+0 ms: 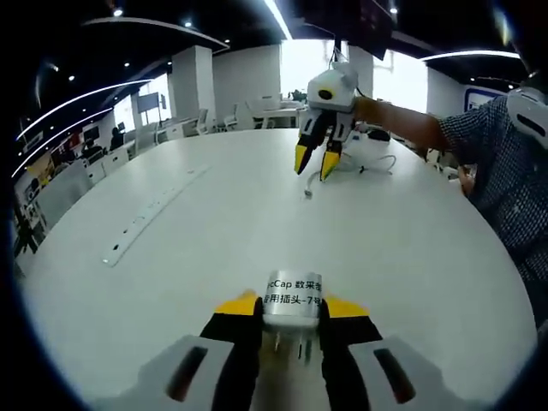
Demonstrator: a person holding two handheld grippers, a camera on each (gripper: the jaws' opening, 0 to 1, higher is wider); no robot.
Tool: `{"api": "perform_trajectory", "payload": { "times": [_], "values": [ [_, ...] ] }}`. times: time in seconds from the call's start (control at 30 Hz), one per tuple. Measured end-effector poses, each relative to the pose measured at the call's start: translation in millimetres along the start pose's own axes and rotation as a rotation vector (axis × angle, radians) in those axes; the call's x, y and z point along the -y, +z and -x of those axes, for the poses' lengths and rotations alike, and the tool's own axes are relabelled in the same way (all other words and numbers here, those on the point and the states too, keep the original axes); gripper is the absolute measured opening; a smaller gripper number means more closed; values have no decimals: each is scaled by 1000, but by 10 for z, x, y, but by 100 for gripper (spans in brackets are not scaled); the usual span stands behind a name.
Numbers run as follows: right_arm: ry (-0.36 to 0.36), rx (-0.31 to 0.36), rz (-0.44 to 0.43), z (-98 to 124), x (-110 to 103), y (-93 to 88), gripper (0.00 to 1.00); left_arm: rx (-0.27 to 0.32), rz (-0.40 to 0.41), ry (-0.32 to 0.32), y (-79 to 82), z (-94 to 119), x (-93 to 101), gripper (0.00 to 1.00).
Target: Plug the desk Type‑C cable into the charger adapter.
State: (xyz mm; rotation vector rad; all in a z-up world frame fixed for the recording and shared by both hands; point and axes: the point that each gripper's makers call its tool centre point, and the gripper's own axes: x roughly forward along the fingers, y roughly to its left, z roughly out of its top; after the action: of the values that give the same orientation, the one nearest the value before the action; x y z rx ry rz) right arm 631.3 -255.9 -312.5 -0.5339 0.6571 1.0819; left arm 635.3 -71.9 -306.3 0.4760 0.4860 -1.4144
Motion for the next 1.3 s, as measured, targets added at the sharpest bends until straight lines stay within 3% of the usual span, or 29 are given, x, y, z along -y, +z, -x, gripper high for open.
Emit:
{"api": "perform_trajectory", "payload": {
  "times": [0.73, 0.87, 1.3],
  "values": [
    [75, 45, -26, -123, 17, 77, 17, 5, -28, -47, 89, -123, 74, 27],
    [87, 53, -17, -127, -29, 87, 12, -4, -25, -49, 85, -124, 54, 27],
    [99, 66, 1, -166, -53, 141, 10, 5, -18, -57, 86, -143, -53, 27]
  ]
}}
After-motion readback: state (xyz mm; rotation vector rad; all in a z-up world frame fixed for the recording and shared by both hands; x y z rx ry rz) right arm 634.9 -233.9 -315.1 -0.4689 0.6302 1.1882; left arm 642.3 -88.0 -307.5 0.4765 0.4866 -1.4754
